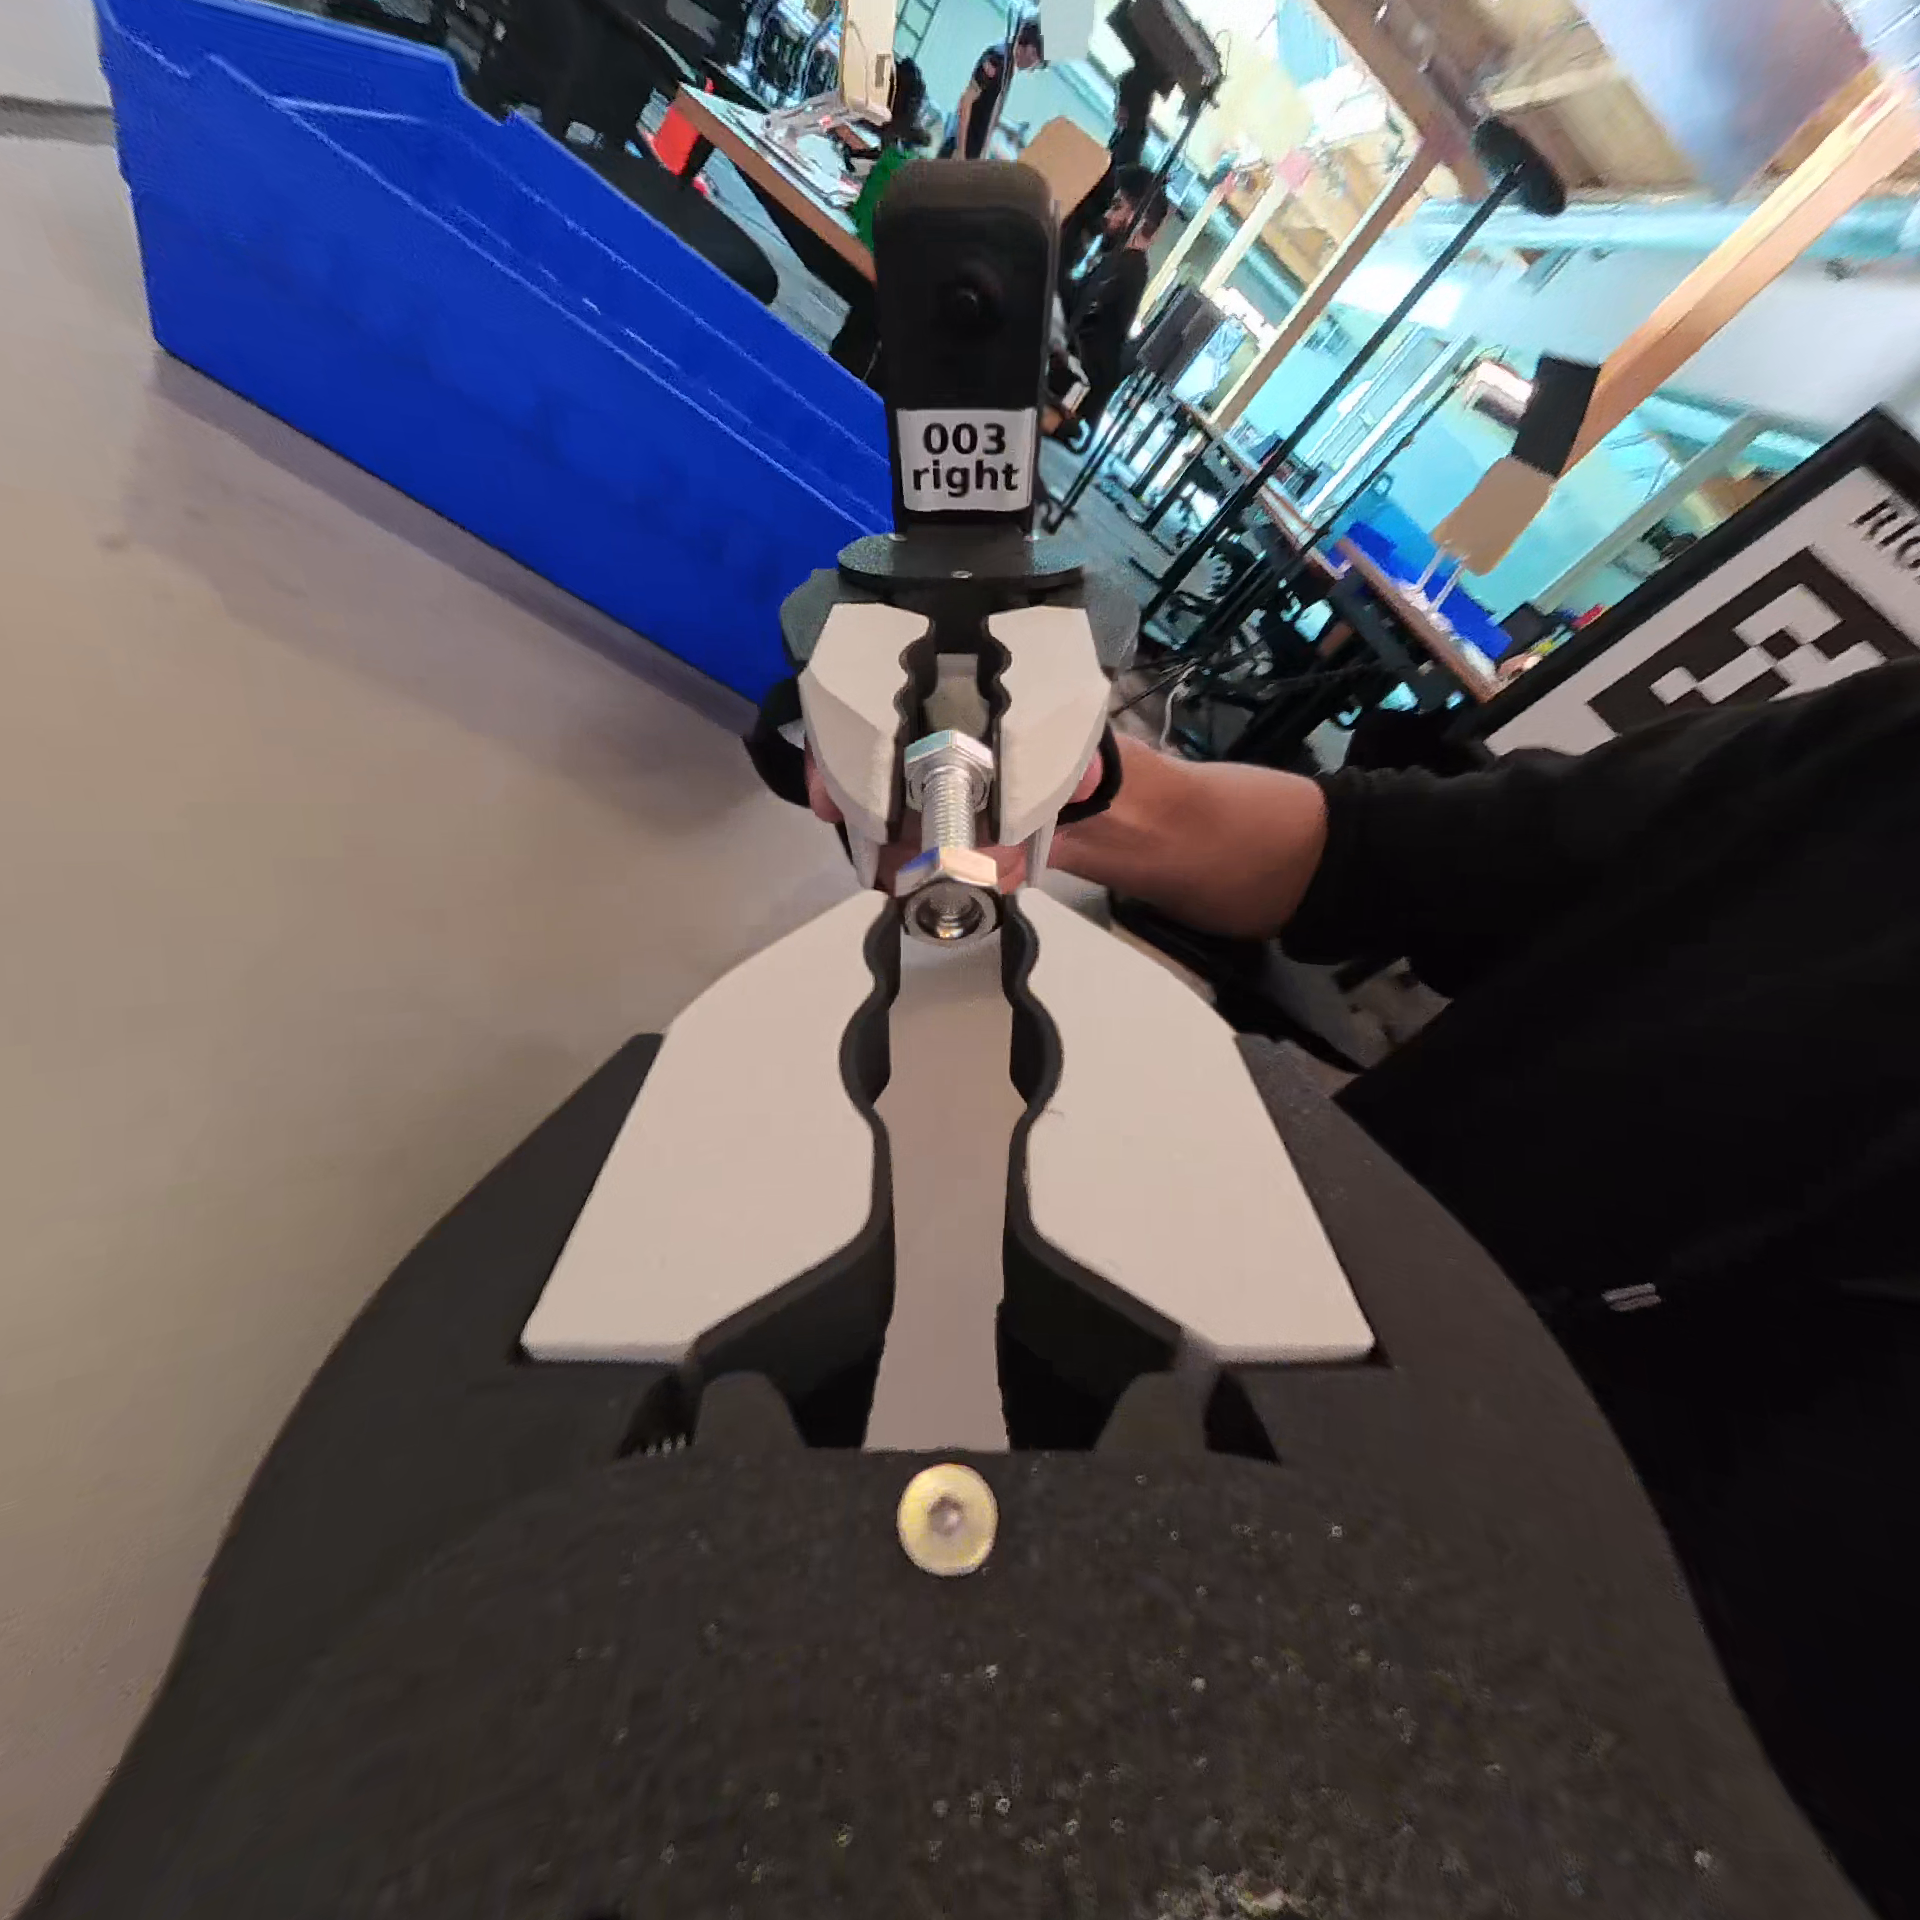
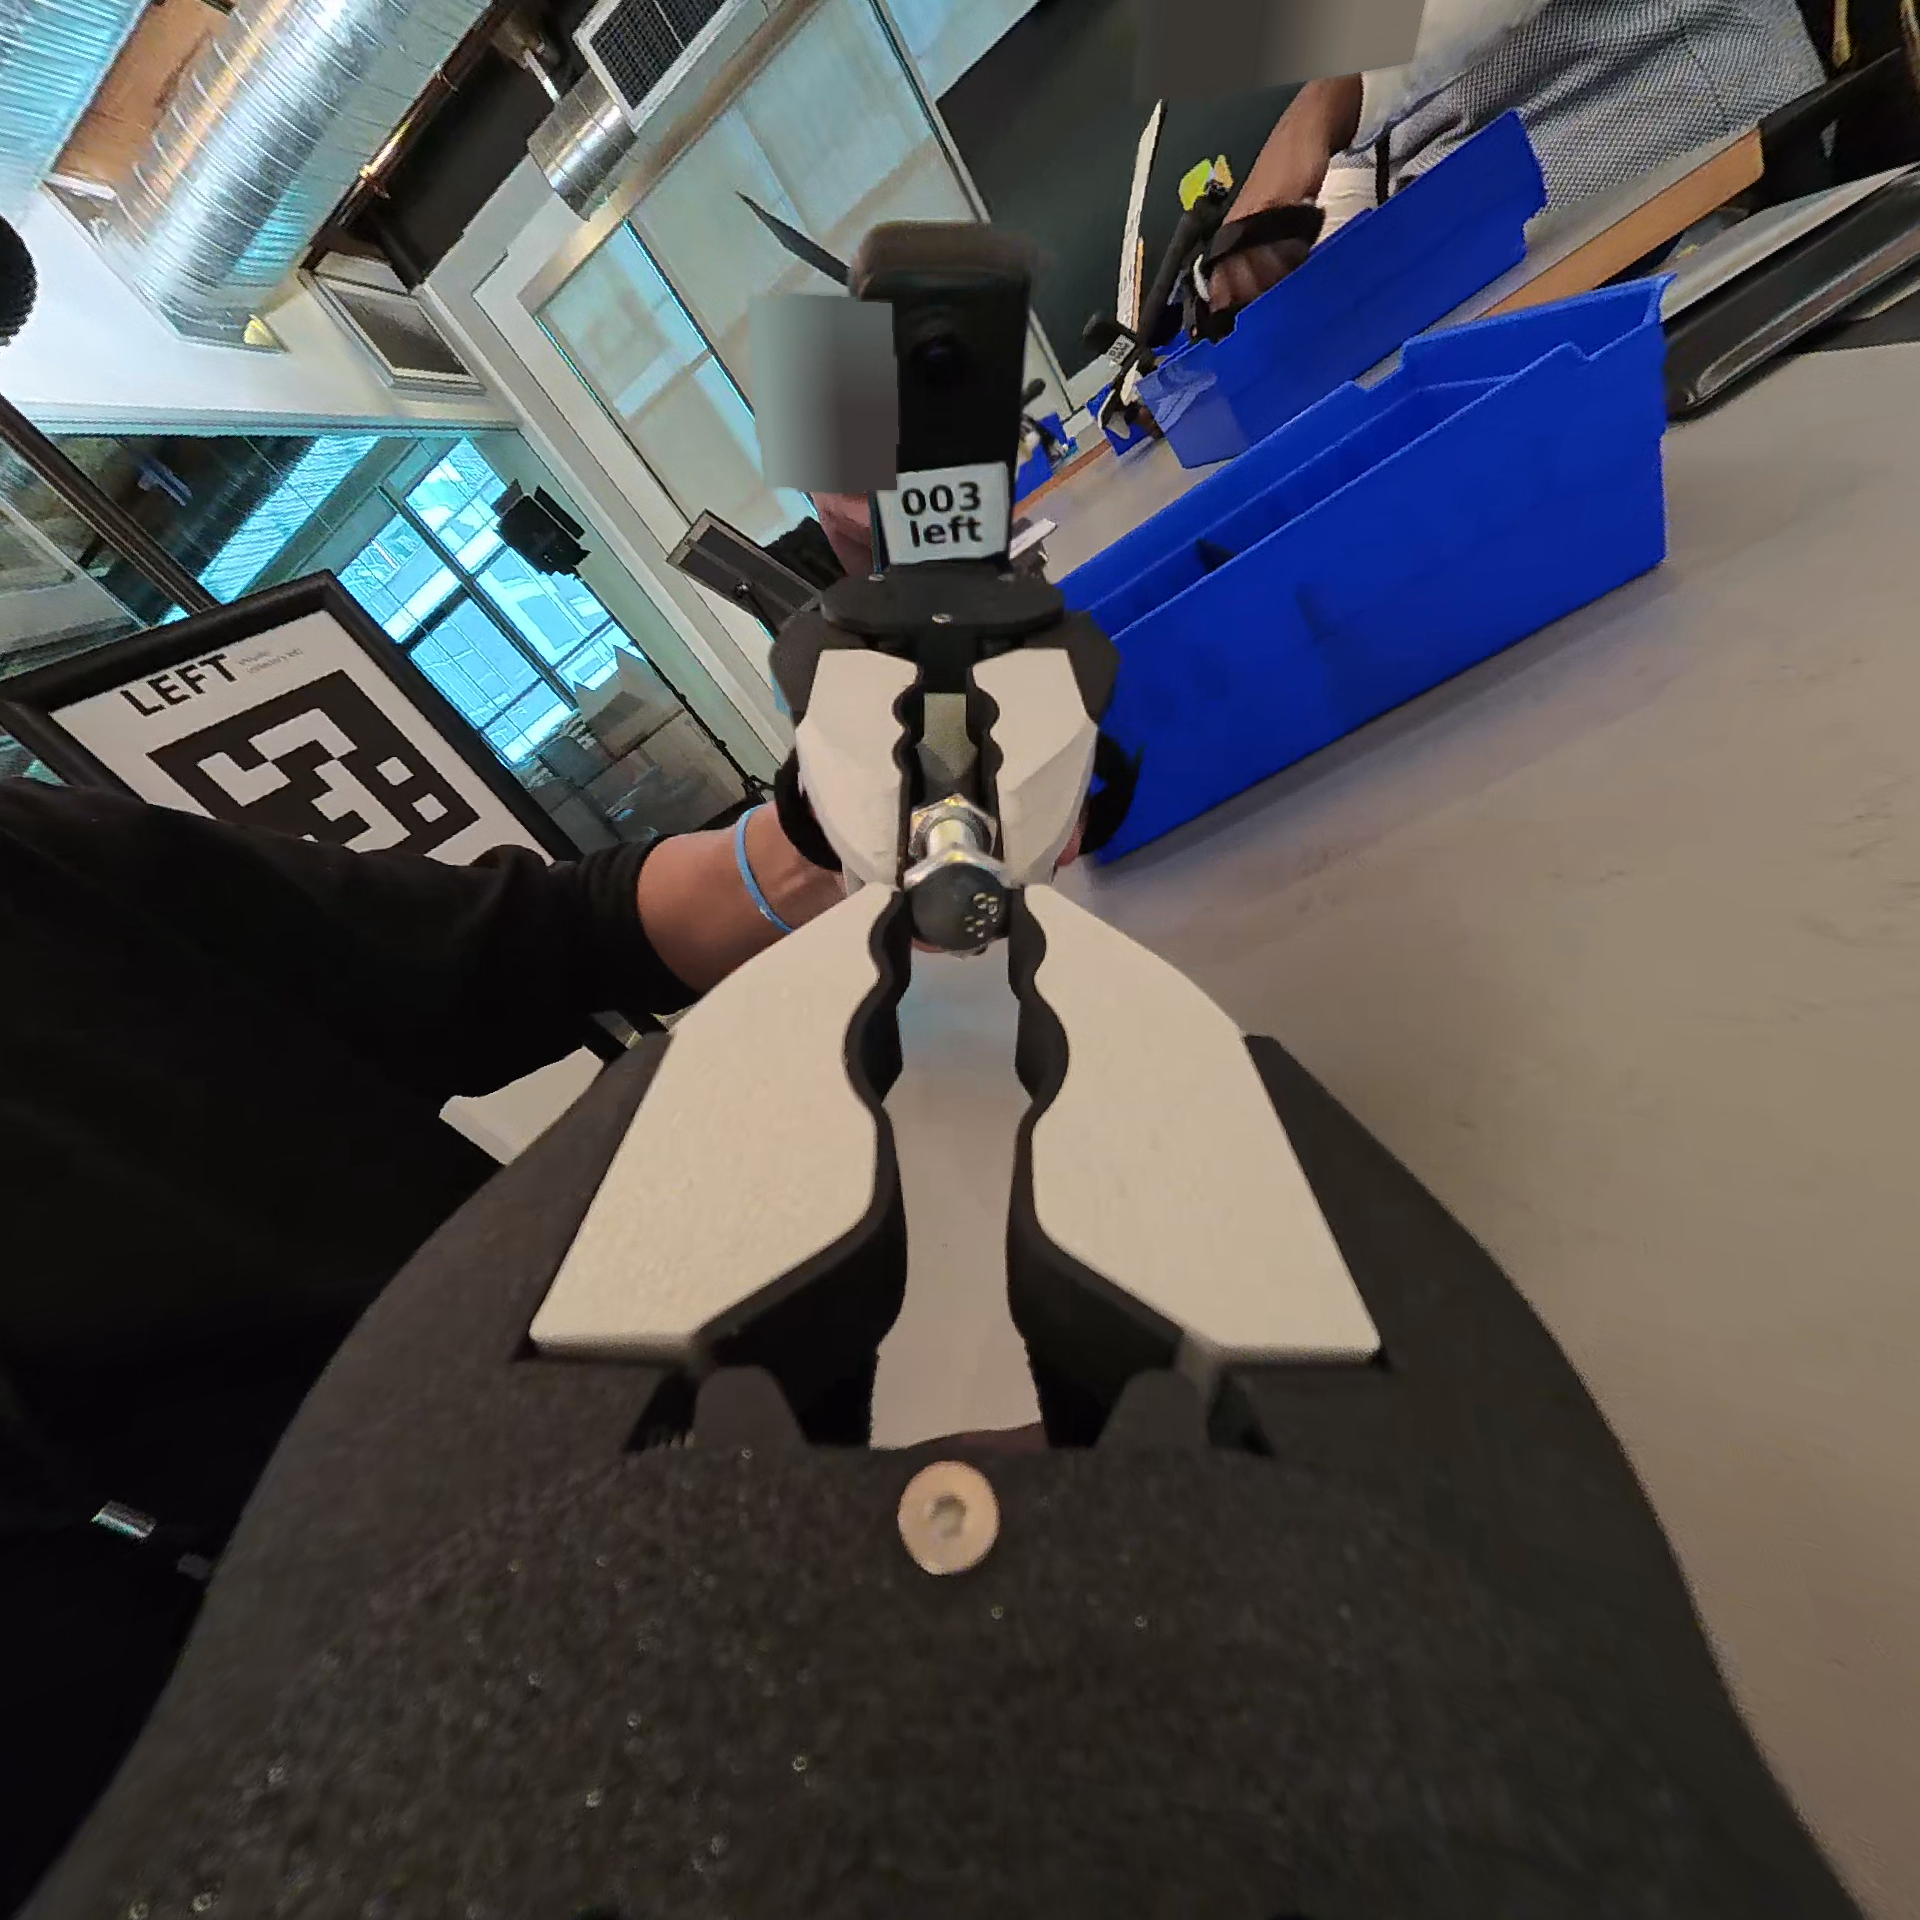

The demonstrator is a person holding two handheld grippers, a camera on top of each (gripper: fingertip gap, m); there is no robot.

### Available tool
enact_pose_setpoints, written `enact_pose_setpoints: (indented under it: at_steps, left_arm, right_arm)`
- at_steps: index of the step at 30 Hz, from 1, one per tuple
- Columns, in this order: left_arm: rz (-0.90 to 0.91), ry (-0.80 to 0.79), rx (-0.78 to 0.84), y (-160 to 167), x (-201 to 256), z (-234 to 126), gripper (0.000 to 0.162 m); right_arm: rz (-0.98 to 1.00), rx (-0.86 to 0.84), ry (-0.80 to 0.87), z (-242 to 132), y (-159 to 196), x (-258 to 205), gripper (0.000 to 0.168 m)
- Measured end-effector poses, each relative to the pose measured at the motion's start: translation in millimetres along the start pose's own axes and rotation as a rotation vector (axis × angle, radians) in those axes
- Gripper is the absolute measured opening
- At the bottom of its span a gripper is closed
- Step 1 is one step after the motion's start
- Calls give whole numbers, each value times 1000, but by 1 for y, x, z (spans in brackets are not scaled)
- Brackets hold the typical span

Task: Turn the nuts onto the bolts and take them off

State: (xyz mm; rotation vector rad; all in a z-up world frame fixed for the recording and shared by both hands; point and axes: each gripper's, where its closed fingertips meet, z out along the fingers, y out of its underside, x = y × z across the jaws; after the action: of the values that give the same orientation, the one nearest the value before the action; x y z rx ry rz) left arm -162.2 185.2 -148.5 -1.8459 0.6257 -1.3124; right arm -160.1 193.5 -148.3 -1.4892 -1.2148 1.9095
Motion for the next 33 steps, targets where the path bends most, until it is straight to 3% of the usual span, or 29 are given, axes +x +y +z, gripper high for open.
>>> enact_pose_setpoints:
  at_steps: [3, 7, 9, 10, 12, 14, 19, 21, 23, 25, 28, 30, 33]
  left_arm:
    - [257, -154, -76, 0, -6, 1, 17]
    - [1055, -563, -284, -5, -16, -3, 17]
    - [1306, -686, -345, -10, -17, -5, 17]
    - [1308, -696, -356, -10, -18, -6, 17]
    - [1145, -600, -344, -1, -15, -6, 23]
    - [902, -489, -261, 0, -7, -9, 46]
    - [250, -166, -23, -9, 3, -11, 57]
    - [67, -23, -6, -6, 5, -6, 54]
    - [-5, 46, 10, -3, 6, -2, 48]
    - [-18, 82, 44, -6, 9, 0, 24]
    - [107, -3, 5, -4, 6, 1, 19]
    - [359, -162, -85, 0, 0, 1, 19]
    - [937, -481, -272, -1, -9, -3, 19]
  right_arm:
    - [31, 5, -3, -2, -1, 2, 18]
    - [142, 46, -62, -2, -2, 2, 18]
    - [188, 68, -91, -2, -4, 2, 18]
    - [189, 68, -88, -1, -3, 3, 18]
    - [183, 64, -89, -1, -2, 3, 18]
    - [149, 73, -80, -3, -5, 1, 17]
    - [-27, 58, -20, -2, -6, -5, 18]
    - [-86, 55, 3, -1, -7, -7, 18]
    - [-115, 43, 8, -1, -7, -9, 18]
    - [-128, 15, 19, 0, -3, -8, 18]
    - [-82, 14, 10, 0, -2, -6, 18]
    - [-12, 7, -5, 1, 0, -3, 18]
    - [157, 44, -74, 2, 1, -1, 18]
